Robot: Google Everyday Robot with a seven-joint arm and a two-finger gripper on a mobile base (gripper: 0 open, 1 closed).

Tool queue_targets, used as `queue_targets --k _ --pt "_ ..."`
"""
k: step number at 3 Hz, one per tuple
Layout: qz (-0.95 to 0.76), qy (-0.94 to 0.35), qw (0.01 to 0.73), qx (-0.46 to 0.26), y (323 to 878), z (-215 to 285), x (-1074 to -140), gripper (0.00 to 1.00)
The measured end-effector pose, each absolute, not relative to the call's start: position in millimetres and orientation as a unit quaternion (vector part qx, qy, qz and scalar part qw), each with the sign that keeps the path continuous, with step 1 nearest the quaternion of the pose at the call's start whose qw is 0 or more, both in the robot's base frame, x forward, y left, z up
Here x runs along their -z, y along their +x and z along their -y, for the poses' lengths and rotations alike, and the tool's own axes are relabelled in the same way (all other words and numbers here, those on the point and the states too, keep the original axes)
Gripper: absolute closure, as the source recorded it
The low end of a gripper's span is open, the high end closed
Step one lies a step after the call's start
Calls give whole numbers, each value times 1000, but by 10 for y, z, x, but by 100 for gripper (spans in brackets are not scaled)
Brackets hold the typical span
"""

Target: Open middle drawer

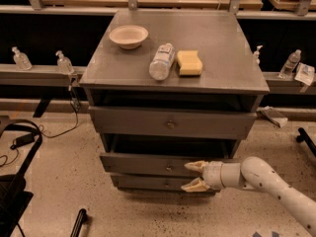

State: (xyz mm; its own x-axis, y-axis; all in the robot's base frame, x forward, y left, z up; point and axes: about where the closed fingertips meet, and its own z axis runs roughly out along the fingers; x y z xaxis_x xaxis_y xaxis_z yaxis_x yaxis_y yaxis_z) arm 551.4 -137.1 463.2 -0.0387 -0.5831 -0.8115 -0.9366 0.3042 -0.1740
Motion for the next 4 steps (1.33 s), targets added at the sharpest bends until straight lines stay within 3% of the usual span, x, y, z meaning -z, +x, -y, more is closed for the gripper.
queue_targets --k 1,2,3,4 --pt "-664 -560 425 -255 4720 1160 -4999 39" --pt "-647 -571 431 -262 4450 1079 -5202 40" --pt "-646 -583 423 -253 4534 1082 -5180 41" --pt "-646 -604 401 -238 5021 970 -4944 44"
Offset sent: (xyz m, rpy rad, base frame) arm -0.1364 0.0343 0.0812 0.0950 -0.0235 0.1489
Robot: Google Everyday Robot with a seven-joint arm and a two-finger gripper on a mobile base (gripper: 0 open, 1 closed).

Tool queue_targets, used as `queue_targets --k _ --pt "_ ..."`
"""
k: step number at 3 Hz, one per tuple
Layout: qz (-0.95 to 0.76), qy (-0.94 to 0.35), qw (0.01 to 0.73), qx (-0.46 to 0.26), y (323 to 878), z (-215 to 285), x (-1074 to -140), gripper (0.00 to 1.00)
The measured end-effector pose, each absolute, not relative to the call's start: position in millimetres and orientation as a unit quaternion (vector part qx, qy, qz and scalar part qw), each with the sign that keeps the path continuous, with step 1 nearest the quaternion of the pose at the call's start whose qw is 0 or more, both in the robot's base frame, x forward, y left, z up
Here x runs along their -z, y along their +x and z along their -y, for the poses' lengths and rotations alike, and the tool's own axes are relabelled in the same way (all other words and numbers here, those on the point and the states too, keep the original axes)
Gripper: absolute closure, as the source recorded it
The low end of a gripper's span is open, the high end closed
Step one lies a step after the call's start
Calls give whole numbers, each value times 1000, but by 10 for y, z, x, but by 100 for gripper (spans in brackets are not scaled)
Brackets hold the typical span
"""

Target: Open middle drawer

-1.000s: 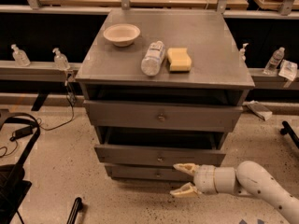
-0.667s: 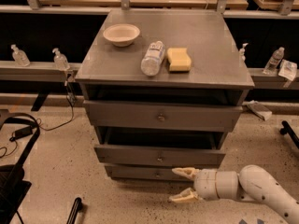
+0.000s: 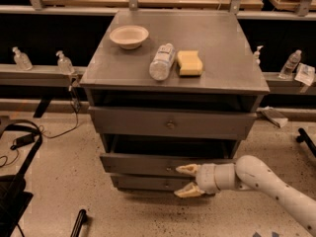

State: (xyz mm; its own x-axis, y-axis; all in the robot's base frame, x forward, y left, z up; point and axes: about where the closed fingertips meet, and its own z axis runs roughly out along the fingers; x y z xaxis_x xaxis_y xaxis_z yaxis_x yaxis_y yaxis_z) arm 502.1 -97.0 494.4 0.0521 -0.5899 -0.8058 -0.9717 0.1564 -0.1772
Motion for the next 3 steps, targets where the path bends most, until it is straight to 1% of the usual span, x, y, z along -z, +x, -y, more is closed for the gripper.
queue_targets --k 1,2,3 --pt "-647 -614 391 -226 5426 889 -4781 44" --pt "-650 -615 392 -215 5768 834 -4680 41" --pt "-659 -608 395 -200 5975 883 -4644 31"
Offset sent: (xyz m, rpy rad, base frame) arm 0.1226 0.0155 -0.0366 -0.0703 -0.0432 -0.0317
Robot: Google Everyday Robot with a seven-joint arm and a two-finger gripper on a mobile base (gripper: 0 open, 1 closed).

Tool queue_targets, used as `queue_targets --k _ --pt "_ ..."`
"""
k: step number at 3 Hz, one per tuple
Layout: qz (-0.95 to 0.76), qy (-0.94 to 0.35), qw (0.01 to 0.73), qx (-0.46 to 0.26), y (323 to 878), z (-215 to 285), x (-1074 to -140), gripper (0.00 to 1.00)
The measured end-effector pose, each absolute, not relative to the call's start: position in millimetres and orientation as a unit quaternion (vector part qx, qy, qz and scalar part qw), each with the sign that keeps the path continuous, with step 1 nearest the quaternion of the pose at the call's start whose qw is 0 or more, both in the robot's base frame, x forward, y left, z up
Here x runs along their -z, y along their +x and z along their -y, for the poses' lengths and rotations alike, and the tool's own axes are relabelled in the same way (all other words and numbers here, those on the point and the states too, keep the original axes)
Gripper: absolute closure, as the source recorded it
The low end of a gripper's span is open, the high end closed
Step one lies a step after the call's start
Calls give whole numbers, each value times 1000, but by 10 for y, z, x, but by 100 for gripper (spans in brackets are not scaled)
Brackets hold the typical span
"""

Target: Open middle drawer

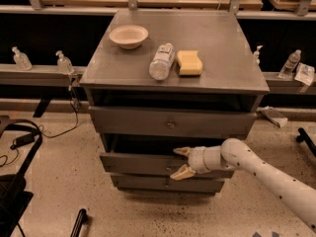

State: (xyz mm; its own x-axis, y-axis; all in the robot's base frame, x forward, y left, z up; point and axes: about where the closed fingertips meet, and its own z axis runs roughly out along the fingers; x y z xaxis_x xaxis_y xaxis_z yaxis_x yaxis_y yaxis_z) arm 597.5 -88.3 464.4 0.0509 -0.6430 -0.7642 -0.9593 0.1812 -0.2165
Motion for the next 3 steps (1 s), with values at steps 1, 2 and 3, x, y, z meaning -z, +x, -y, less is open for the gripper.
queue_targets --k 1,2,3 --pt "-670 -600 395 -187 6056 973 -4638 29" --pt "-694 -590 377 -169 6088 1166 -4515 37" --pt "-708 -584 363 -160 6086 1284 -4425 37"
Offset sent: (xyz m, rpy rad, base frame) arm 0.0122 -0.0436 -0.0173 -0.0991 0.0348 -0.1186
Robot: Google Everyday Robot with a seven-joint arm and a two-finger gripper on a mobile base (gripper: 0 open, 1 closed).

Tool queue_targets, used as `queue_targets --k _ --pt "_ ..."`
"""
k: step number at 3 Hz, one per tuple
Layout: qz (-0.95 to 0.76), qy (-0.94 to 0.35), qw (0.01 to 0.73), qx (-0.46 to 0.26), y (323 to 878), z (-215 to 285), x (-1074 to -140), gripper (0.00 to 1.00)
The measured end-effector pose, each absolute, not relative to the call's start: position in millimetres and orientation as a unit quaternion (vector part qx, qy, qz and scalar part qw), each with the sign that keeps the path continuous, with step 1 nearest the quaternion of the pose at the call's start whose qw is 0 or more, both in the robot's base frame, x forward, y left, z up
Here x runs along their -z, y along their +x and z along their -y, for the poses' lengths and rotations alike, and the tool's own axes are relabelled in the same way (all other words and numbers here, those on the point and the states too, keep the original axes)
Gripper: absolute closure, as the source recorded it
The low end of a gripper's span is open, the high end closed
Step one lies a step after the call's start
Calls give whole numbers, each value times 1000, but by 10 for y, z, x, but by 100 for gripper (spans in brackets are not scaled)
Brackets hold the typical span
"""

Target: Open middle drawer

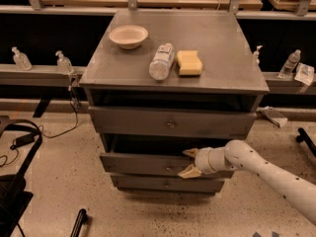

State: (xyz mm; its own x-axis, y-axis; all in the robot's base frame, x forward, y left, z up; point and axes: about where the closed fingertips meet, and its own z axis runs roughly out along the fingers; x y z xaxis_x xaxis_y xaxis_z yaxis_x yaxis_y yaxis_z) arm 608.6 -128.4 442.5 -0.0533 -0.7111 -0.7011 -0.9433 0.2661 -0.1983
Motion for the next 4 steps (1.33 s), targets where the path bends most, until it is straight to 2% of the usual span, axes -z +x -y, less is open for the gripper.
queue_targets --k 1,4 --pt "-714 -587 345 -165 5999 1338 -4328 44" --pt "-688 -603 342 -215 5495 1181 -4459 49"
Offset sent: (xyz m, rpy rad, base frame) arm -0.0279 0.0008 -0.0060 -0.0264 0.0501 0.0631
